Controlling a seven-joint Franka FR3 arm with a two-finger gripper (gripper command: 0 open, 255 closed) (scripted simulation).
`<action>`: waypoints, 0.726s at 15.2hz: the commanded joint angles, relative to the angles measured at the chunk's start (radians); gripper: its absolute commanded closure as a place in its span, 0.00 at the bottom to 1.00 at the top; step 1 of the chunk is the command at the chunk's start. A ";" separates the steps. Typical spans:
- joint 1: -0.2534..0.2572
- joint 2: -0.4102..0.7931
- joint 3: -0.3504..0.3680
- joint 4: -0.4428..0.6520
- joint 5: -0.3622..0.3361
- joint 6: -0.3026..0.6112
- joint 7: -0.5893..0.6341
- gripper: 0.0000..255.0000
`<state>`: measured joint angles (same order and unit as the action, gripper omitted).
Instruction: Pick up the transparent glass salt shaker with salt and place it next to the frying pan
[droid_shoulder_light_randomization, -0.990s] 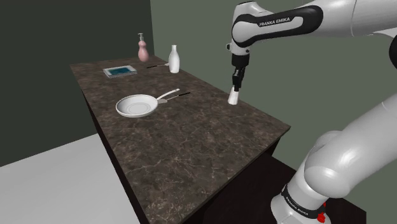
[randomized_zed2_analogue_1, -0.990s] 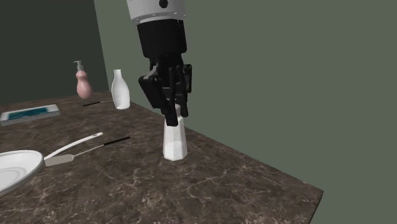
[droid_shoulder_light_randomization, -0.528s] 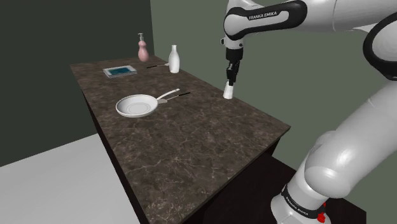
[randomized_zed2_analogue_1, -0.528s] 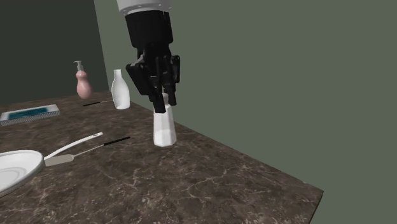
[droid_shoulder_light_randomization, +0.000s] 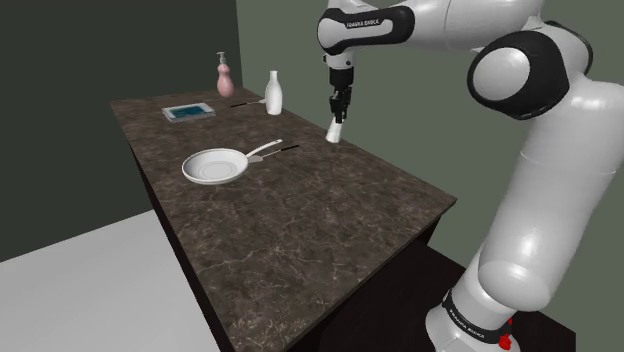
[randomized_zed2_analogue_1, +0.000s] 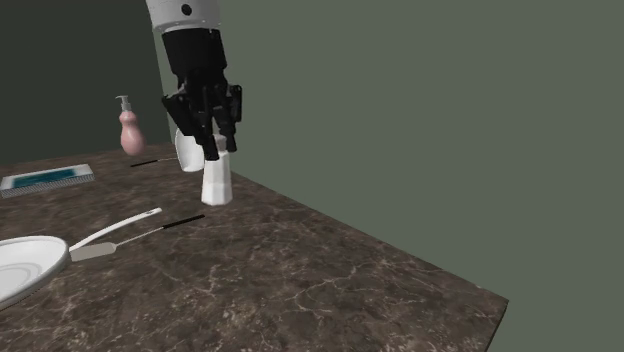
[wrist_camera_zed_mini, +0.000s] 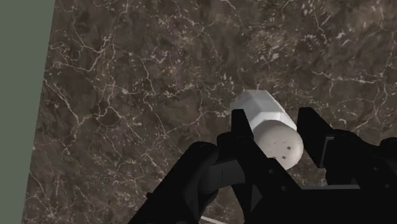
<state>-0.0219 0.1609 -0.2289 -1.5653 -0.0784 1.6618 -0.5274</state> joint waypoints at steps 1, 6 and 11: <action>-0.003 0.093 0.003 0.126 0.020 -0.035 -0.001 1.00; -0.043 0.384 0.011 0.564 0.076 -0.184 -0.017 1.00; -0.061 0.494 0.019 0.690 0.091 -0.201 -0.013 1.00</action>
<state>-0.0847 0.6620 -0.2096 -0.8458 0.0138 1.4372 -0.5412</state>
